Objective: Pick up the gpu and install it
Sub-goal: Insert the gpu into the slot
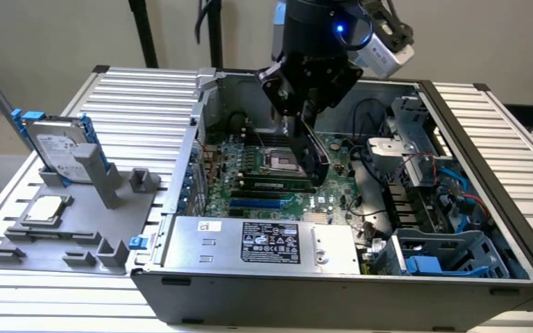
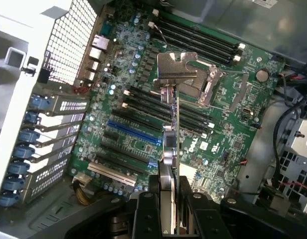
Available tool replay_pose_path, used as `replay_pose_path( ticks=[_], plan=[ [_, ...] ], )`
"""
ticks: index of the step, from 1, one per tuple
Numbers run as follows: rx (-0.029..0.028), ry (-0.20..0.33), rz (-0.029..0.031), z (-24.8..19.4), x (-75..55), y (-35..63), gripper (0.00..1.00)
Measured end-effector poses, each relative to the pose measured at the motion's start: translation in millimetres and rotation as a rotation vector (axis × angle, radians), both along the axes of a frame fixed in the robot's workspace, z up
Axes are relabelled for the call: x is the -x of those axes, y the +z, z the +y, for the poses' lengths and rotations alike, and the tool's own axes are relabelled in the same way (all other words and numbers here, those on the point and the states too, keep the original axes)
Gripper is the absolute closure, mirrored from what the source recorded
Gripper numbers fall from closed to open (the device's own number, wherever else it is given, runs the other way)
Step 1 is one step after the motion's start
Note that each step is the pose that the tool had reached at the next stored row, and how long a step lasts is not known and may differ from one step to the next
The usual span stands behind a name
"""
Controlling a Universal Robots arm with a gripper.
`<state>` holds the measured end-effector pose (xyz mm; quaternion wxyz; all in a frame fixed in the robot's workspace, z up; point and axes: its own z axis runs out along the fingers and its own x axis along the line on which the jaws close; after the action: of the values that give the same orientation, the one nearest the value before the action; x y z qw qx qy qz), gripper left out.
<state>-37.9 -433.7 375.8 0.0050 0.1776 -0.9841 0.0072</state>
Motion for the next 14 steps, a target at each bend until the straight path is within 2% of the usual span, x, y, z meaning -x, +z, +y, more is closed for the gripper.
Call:
replay_pose_path(
  ticks=[14],
  plan=[
    [0.0,0.256,0.0,0.0,0.0,-5.3,0.73]
  ],
)
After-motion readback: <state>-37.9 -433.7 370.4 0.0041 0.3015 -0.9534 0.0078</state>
